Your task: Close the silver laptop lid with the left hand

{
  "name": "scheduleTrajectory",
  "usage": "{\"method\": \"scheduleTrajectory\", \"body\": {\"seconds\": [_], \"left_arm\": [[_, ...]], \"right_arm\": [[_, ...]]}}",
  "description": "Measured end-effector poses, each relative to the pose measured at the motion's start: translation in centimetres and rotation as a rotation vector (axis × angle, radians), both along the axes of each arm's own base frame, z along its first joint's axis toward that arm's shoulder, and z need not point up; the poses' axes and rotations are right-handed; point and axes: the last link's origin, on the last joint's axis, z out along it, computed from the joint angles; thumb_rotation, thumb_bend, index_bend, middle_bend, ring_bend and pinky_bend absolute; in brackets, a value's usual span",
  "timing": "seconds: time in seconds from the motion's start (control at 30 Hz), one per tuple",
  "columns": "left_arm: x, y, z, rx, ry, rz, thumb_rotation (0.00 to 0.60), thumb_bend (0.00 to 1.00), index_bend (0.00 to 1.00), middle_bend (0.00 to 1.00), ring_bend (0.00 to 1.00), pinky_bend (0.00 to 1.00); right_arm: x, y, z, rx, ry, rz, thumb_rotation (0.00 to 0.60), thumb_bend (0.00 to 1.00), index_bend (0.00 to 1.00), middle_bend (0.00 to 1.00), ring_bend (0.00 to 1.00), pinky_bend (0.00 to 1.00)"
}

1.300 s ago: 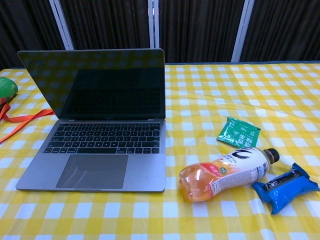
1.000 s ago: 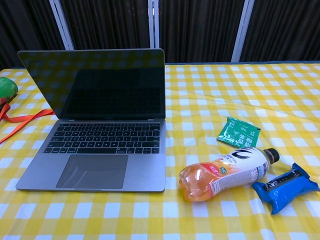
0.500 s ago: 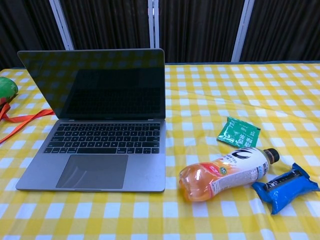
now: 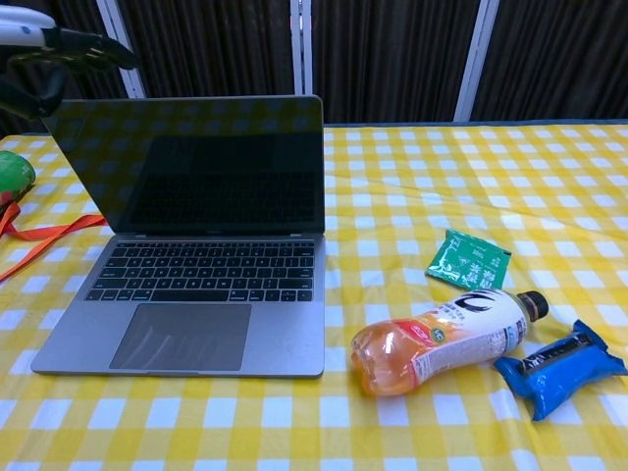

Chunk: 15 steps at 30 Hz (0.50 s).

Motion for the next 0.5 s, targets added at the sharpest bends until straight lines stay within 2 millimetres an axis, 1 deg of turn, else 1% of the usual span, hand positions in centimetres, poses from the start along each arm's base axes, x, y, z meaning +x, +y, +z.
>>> {"method": "scheduleTrajectory", "body": {"seconds": [0.07,0.13,0.2,0.3,0.4,0.5], "left_arm": [[0.6,1.0,-0.7,-0.022,-0.015,0.015,0.600,1.00,0.11,0.03,0.06,0.02],[1.0,1.7,-1.1,-0.034,-0.030,0.025,0.600,1.00,0.14,0.09,0.11,0.09],[1.2,1.9,-1.2,-0.037,-0.042,0.029,0.600,1.00,0.18,0.16,0.18,0.18],[1.3,2.1,-1.2,-0.038,-0.055,0.035,0.600,1.00,0.22,0.23,0.24,0.26],[1.3,2.2,-1.0,-0.046,-0.065,0.043,0.600,1.00,0.24,0.27,0.28,0.30],[1.3,2.2,-0.8,-0.055,-0.073,0.050,0.600,1.00,0.26,0.28,0.29,0.31]], "right_arm": [[-0.2,-0.1,0.1,-0.003,-0.001,-0.008,0.600,0.00,0.00,0.00,0.00,0.00],[-0.3,-0.2,0.1,-0.005,-0.003,-0.013,0.600,0.00,0.00,0.00,0.00,0.00],[-0.3,-0.3,0.2,-0.007,-0.004,-0.016,0.600,0.00,0.00,0.00,0.00,0.00],[-0.4,-0.4,0.2,-0.011,-0.006,-0.018,0.600,0.00,0.00,0.00,0.00,0.00],[-0.4,-0.4,0.3,-0.011,-0.005,-0.019,0.600,0.00,0.00,0.00,0.00,0.00],[-0.3,-0.4,0.2,-0.011,-0.005,-0.018,0.600,0.00,0.00,0.00,0.00,0.00]]}}
